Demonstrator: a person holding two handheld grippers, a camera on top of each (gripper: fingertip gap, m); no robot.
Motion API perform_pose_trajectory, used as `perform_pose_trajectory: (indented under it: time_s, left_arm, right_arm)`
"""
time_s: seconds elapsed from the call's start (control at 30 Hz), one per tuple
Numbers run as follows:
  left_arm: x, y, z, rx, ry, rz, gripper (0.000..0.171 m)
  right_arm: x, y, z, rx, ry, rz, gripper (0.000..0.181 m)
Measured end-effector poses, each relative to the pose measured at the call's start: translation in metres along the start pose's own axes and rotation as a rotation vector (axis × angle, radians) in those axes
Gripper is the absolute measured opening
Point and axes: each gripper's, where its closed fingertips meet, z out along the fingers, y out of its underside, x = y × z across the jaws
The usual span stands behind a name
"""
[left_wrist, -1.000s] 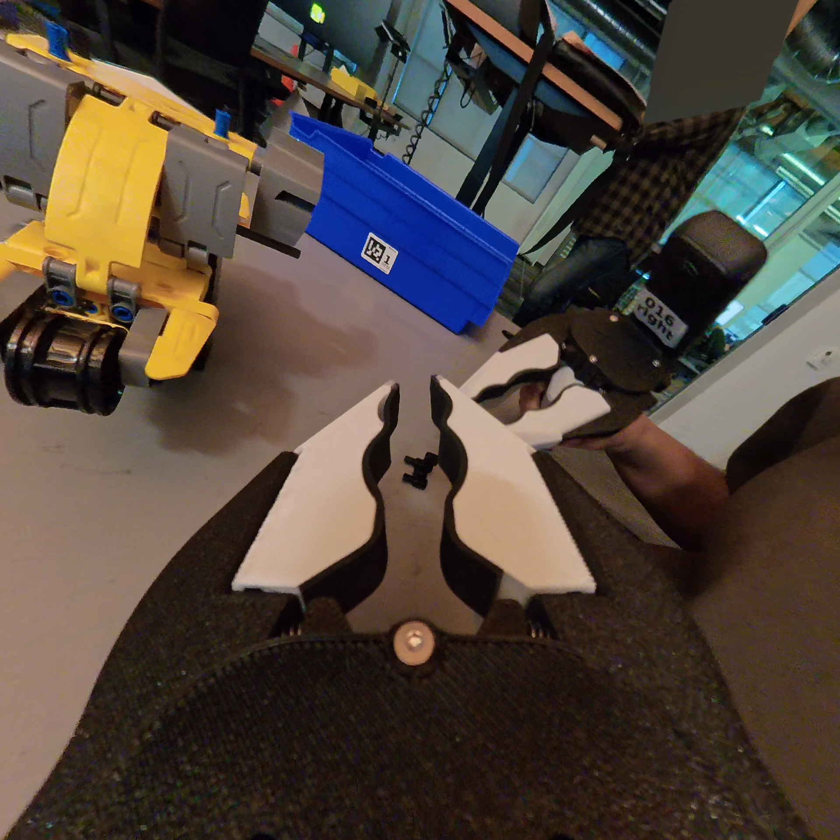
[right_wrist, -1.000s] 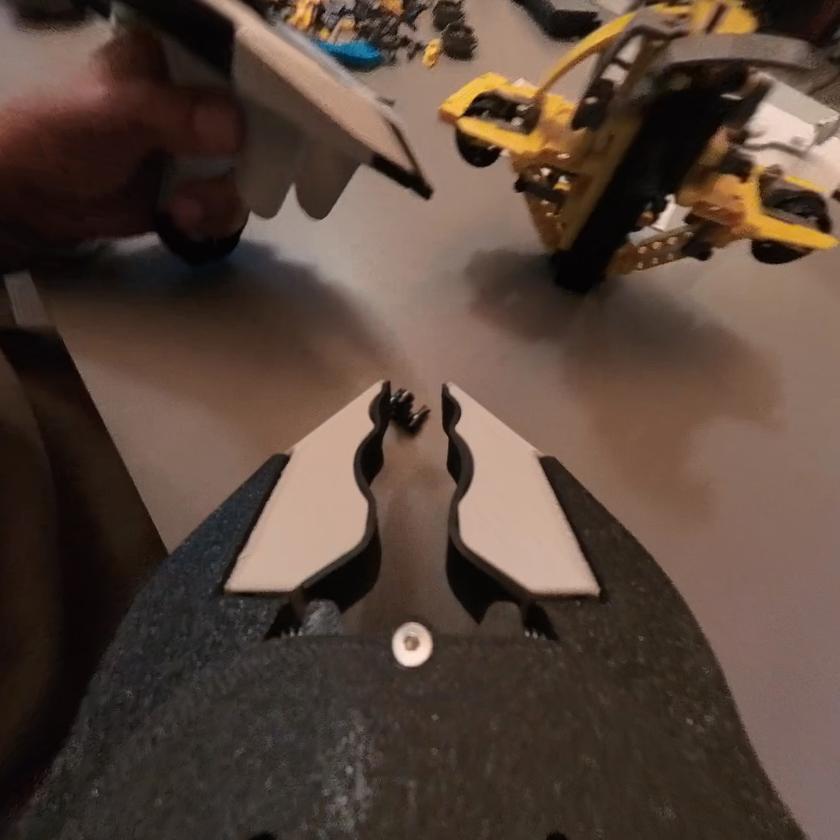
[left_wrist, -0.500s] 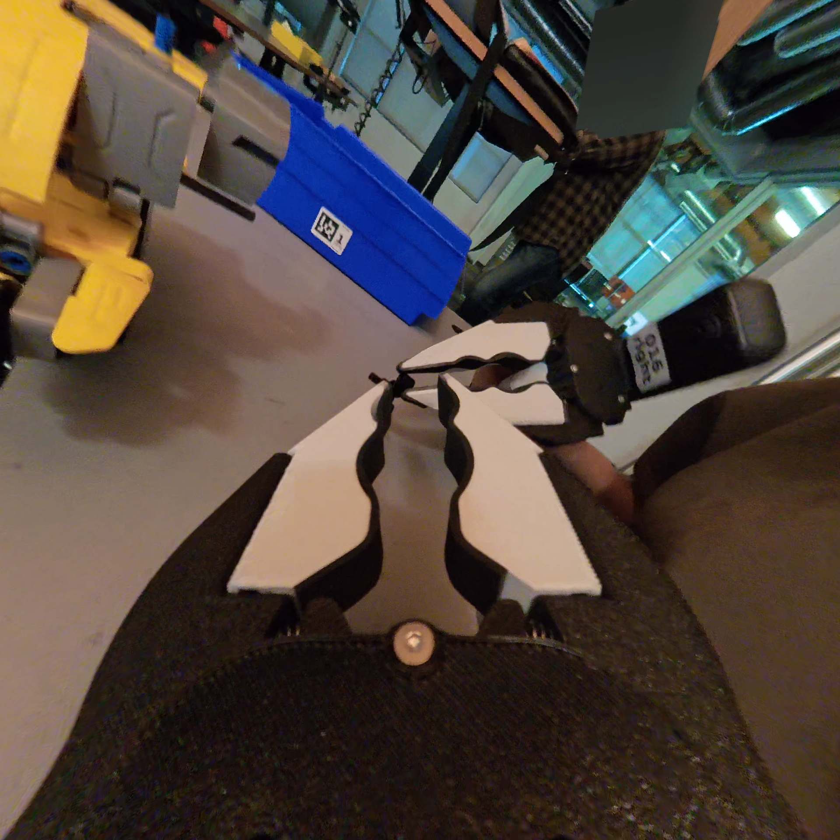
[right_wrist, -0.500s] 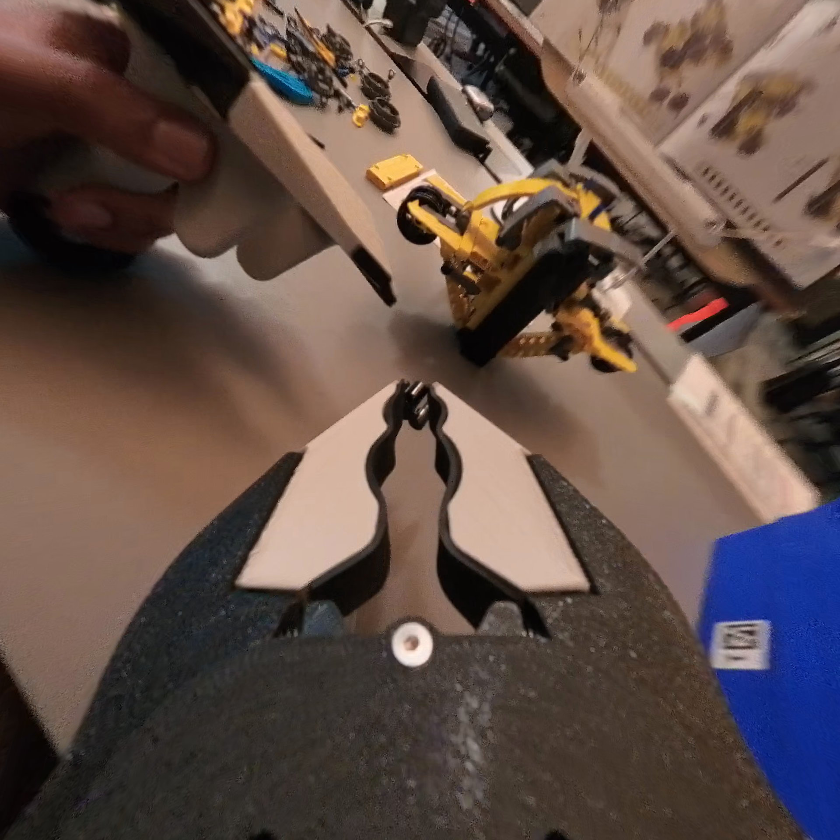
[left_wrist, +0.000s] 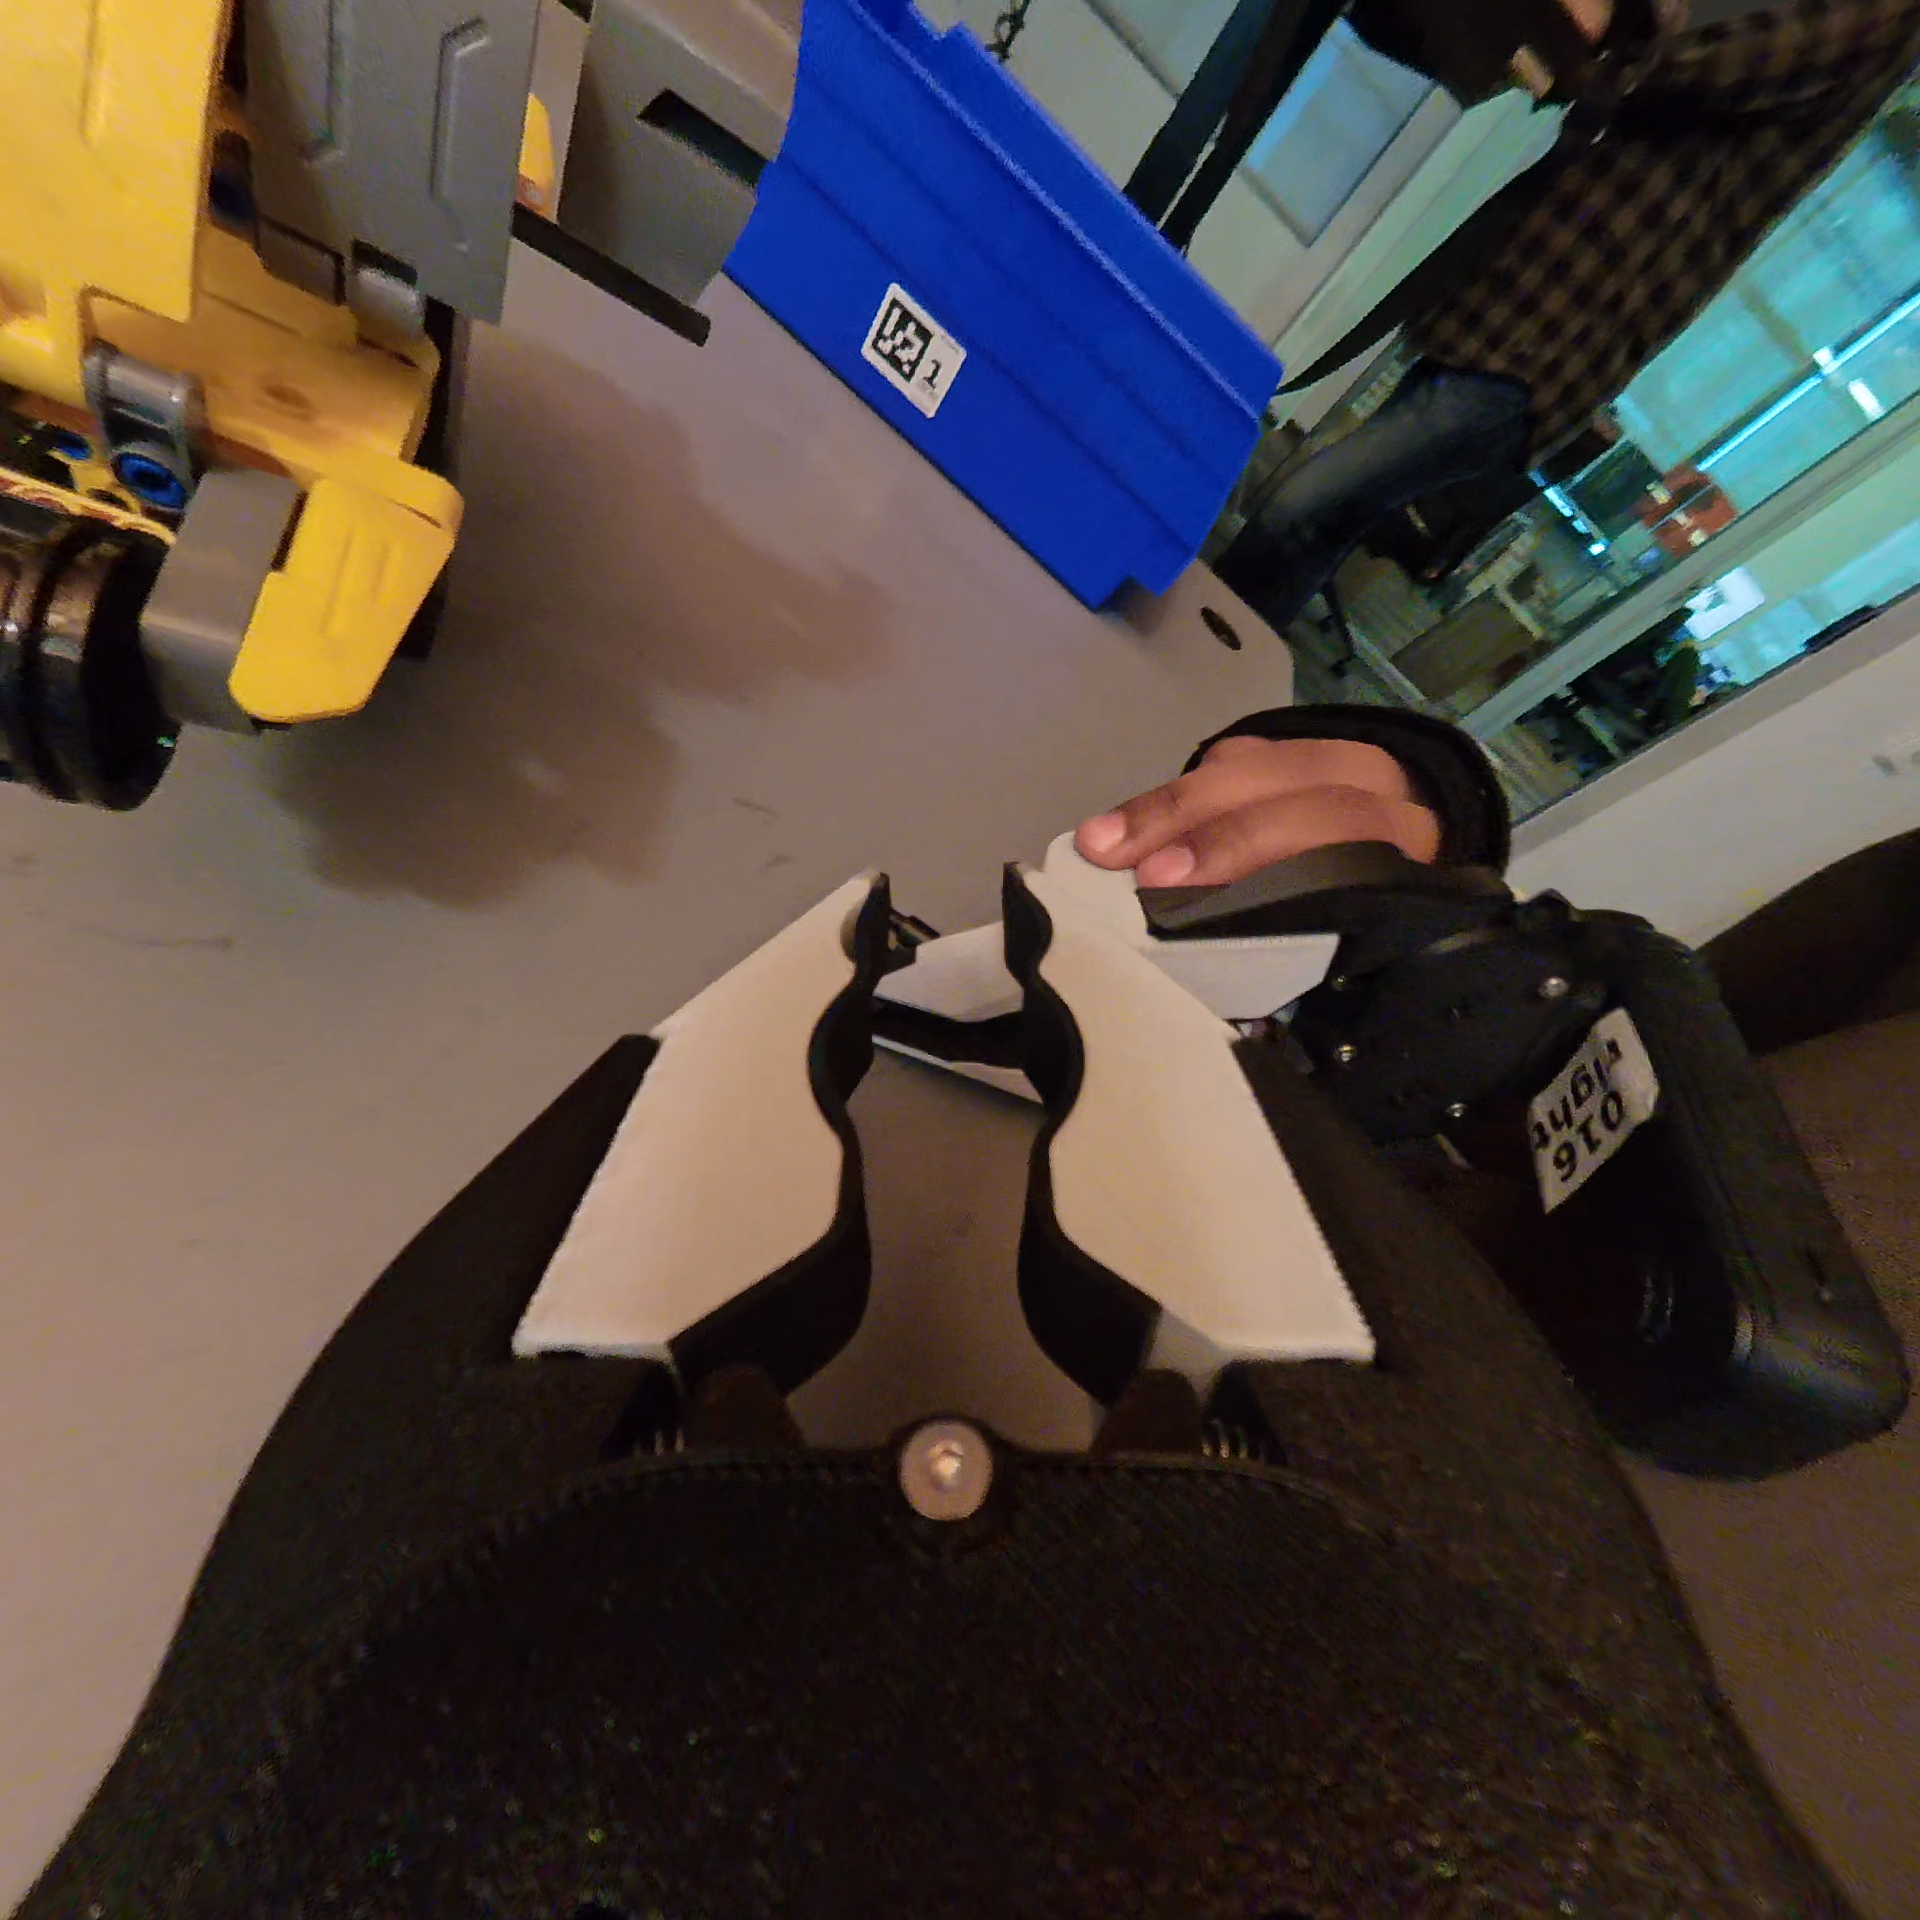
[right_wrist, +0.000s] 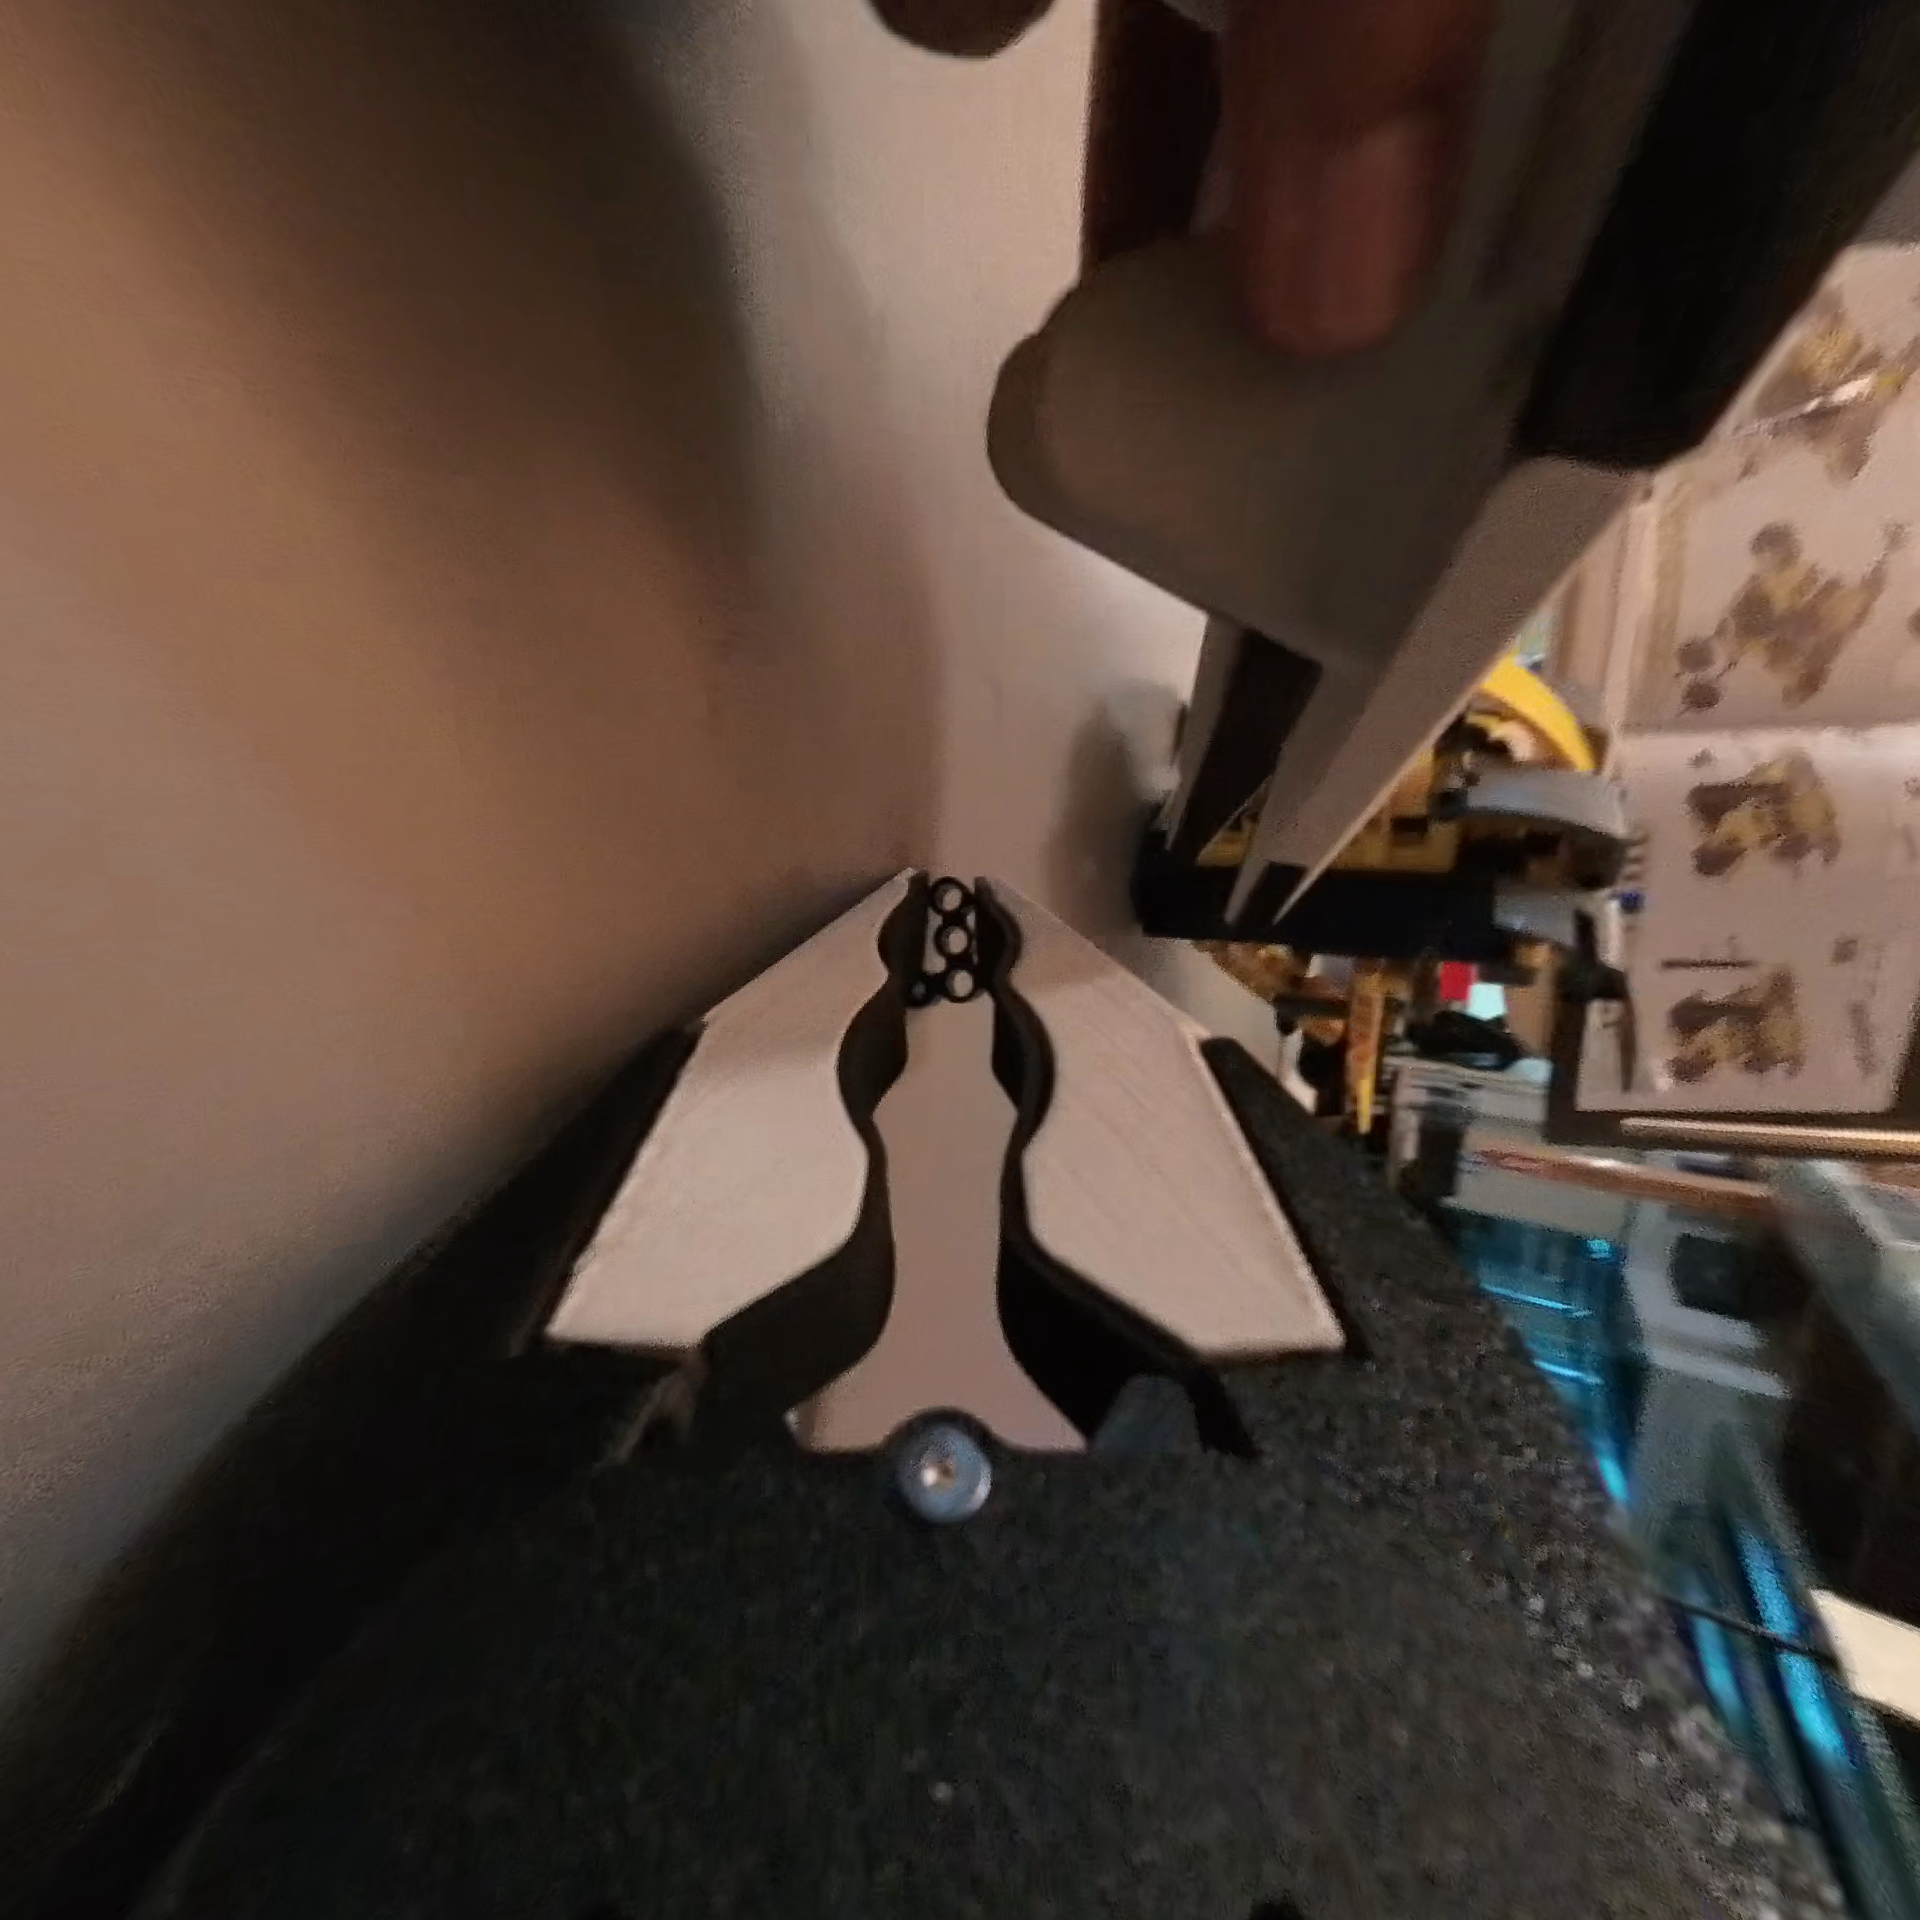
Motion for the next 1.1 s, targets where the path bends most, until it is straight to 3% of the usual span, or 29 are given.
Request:
perform_pose_trajectory:
  time_s: [0.13,0.23,0.53,0.7,0.93,1.03,1.1]
  left_arm:
    - [-0.003,0.001,-0.004,-0.003,-0.009,0.001,0.020]
    - [-0.004,0.001,-0.005,-0.004,-0.005,-0.009,0.020]
    - [0.007,0.025,0.009,-0.158,-0.020,0.088,0.023]
    - [0.007,0.039,0.017,-0.242,-0.078,0.158,0.024]
    - [0.003,0.025,0.026,-0.199,-0.130,0.200,0.029]
    - [-0.005,0.024,0.034,-0.239,-0.214,0.289,0.024]
    - [-0.011,0.030,0.036,-0.275,-0.269,0.371,0.011]
  right_arm:
    - [0.001,0.000,-0.002,0.016,0.004,0.006,0.011]
    - [0.004,-0.001,-0.010,0.054,-0.003,0.080,0.025]
    - [0.003,0.015,-0.046,0.152,-0.047,0.477,0.035]
    - [0.001,0.021,-0.047,0.133,-0.038,0.521,0.033]
    - [0.011,0.039,-0.036,0.117,-0.192,0.867,0.041]
    - [0.014,0.041,-0.036,0.136,-0.238,0.978,0.041]
    - [0.015,0.040,-0.039,0.160,-0.273,1.062,0.041]
